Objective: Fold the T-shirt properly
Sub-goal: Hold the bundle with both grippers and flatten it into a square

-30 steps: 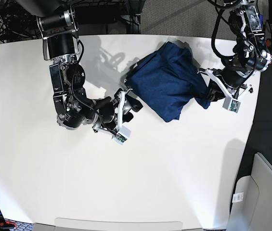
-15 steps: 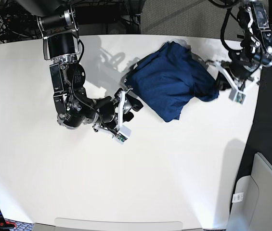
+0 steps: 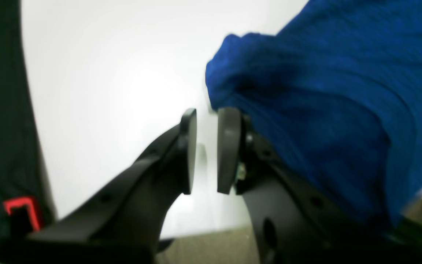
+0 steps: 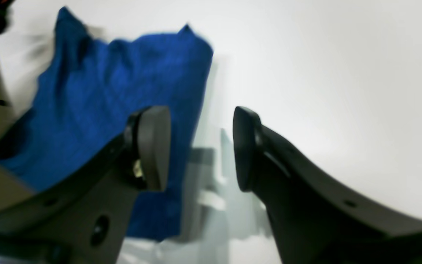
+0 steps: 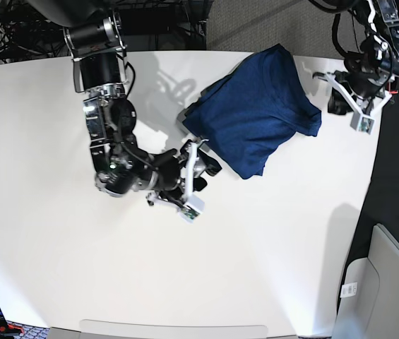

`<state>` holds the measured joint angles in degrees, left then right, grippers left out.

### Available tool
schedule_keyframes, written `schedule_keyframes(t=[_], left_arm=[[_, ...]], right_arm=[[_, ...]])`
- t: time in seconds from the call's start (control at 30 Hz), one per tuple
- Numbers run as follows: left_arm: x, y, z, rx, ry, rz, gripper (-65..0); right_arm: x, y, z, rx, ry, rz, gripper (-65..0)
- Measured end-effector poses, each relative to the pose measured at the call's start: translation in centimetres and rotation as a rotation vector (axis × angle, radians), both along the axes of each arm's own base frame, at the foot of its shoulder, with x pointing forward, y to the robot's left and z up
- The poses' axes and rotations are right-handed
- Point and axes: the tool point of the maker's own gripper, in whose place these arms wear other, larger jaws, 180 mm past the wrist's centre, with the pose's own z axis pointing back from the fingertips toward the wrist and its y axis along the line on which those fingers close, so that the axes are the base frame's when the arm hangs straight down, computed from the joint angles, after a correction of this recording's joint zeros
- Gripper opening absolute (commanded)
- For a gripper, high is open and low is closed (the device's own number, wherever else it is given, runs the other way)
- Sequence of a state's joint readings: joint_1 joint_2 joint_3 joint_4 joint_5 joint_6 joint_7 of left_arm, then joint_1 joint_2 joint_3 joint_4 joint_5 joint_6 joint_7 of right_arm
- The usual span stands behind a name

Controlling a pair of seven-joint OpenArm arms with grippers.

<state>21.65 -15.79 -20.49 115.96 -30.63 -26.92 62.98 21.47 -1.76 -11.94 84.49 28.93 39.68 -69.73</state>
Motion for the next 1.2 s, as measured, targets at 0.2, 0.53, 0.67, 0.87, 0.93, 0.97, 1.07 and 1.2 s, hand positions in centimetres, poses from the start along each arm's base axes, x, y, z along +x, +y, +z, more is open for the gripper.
schedule_keyframes(t=[0.2,0.53,0.67,0.87,0.93,0.97,1.07,1.2], left_arm=[[0.4,-6.3,0.0,-0.102,-0.015,-0.137,-57.9],[0.0,-12.8,1.4,-0.303,-0.048,-0.346,-63.7],[-1.0,-14.7,0.7,-0.333,0.008,-0.402,-63.7],[-2.3,-16.8,-0.5,-0.363,0.073,-0.465,-63.6],[-2.6,-17.3,-1.3,-0.377,0.103,-0.477,-63.6],[-2.5,-17.4,-1.8,-0.383,0.116,-0.475,-63.6],[-1.9,-16.6,-3.8,-0.392,0.166,-0.44,-63.6],[-1.7,-15.8,-5.5,-0.412,0.213,-0.408,-63.6]], right_arm=[[1.5,3.6,0.8,-0.175,-0.18,0.063,-43.6],[4.4,5.5,-1.6,-0.342,-0.29,0.183,-59.9],[4.4,7.3,-2.3,-0.261,-0.276,0.207,-59.9],[3.8,7.2,-4.5,-0.227,-0.229,0.211,-59.9],[3.7,7.1,-5.0,-0.23,-0.213,0.208,-59.9],[3.5,7.1,-5.3,-0.232,-0.204,0.21,-59.9],[2.9,7.1,-6.0,-0.232,-0.189,0.212,-60.2],[2.1,7.1,-6.8,-0.23,-0.168,0.212,-60.3]])
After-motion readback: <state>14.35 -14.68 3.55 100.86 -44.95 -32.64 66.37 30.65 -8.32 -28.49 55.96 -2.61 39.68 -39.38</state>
